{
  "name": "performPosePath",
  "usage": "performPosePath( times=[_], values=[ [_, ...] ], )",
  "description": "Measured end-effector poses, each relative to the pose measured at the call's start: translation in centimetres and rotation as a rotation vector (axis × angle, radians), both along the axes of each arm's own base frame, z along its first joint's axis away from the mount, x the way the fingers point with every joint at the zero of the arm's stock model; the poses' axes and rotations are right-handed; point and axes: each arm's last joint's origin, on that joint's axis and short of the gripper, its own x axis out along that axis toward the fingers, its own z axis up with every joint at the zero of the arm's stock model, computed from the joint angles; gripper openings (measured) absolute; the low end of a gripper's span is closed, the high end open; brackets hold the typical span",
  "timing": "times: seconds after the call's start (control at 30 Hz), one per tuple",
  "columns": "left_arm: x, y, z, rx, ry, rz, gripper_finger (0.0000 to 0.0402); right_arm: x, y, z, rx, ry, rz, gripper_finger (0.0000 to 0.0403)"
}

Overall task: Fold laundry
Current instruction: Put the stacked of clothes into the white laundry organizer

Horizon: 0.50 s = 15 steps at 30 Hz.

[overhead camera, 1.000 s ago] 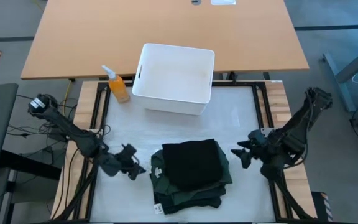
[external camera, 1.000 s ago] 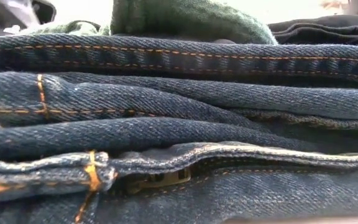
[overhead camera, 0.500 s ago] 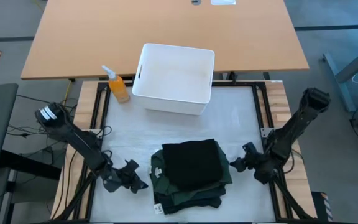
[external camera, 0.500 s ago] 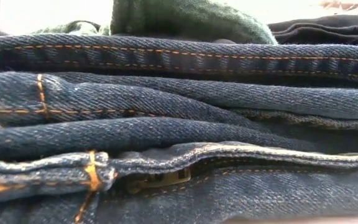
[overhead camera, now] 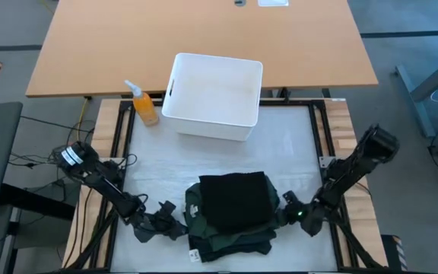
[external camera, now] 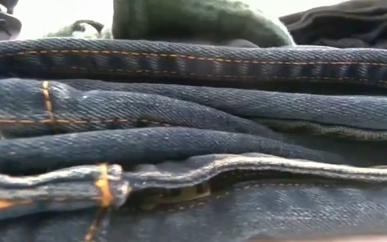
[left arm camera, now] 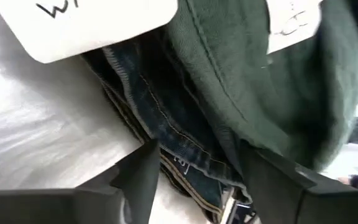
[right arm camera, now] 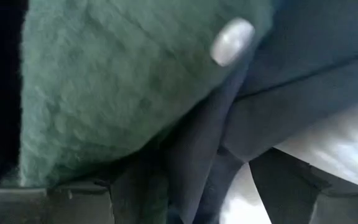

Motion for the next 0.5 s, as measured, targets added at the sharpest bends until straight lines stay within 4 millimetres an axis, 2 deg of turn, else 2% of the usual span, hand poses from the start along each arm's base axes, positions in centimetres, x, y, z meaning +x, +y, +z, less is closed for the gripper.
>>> performPosePath(
  times=[0.13,0.27,0.5],
  values=[
    [1.2,-0.1,0.3,0.026,0.068,-0.023,0.0227,2.2,1.1,-0.5,-0.036,-0.017,0.018,0.029],
    [2.6,0.0,0.7,0.072,0.171,-0.029,0.023,4.5,2.1,-0.6,-0.104,-0.021,0.032,0.029],
    [4.2,0.6,1.3,0.164,0.15,-0.044,0.0227,8.0,3.7,-0.6,-0.239,-0.034,0.087,0.029]
  ],
)
